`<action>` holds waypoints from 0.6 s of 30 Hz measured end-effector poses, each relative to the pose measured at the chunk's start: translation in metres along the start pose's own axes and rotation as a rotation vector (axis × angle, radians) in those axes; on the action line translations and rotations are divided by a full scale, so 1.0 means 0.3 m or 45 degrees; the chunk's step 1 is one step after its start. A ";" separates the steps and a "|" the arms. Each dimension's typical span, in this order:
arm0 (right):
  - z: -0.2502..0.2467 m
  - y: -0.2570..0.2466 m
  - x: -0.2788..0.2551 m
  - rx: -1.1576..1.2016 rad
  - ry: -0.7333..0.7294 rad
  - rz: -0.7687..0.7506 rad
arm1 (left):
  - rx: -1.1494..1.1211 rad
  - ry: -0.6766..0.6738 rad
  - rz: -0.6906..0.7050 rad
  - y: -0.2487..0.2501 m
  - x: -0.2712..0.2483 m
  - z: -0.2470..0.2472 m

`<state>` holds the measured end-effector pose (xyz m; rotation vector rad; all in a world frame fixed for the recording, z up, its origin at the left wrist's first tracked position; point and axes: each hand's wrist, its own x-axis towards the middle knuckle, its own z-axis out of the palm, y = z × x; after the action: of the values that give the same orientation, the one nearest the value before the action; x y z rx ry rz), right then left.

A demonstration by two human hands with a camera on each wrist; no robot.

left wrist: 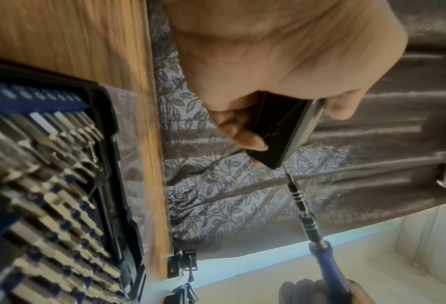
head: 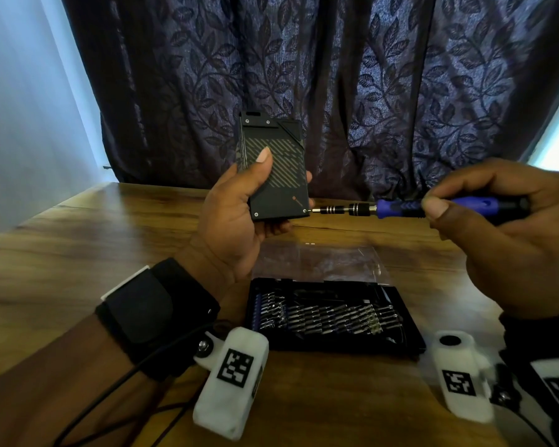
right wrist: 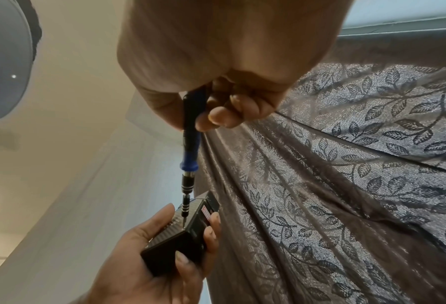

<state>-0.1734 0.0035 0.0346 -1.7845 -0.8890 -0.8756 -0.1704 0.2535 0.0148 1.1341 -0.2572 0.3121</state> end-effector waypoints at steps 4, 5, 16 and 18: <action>-0.001 -0.006 -0.001 0.001 -0.005 0.010 | -0.013 -0.009 -0.010 -0.001 0.001 -0.003; 0.000 -0.008 0.000 -0.001 -0.010 0.010 | -0.014 -0.010 -0.012 0.000 0.001 -0.003; 0.006 -0.002 0.005 -0.239 -0.184 -0.091 | 0.127 0.129 -0.030 -0.014 0.009 -0.005; 0.002 0.008 0.009 -0.247 -0.206 -0.088 | 0.119 0.150 -0.045 -0.018 0.012 -0.006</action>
<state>-0.1699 0.0038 0.0357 -2.0252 -1.0023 -0.8959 -0.1649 0.2534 0.0108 1.2060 -0.1193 0.3613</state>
